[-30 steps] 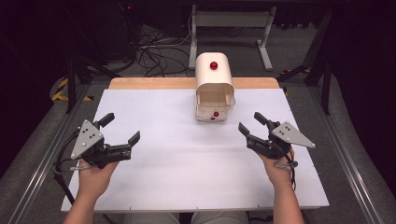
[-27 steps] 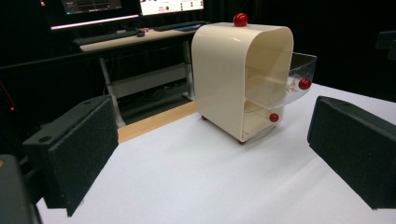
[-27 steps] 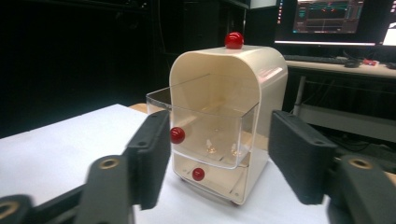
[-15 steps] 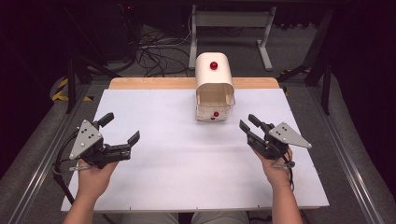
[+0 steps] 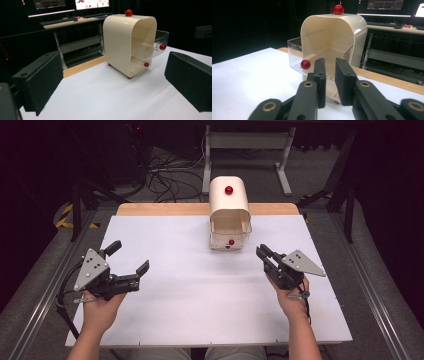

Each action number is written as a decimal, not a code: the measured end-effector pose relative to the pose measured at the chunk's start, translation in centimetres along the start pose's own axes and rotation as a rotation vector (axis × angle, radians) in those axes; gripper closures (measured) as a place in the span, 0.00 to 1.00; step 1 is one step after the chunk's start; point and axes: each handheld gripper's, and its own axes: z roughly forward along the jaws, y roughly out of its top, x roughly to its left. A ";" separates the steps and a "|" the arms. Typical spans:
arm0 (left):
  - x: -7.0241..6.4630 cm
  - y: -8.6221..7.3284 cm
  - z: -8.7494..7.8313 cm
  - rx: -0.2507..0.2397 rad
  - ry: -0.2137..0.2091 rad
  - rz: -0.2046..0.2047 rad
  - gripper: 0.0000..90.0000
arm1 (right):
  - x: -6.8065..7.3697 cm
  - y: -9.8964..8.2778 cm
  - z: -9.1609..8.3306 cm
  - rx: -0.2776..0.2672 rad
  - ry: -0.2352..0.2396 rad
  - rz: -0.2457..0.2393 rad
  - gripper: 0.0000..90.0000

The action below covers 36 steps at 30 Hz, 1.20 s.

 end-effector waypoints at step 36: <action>0.0 -0.2 0.1 0.001 -0.001 -0.008 0.03 | 0.6 -0.5 3.5 0.054 -0.032 -0.032 1.00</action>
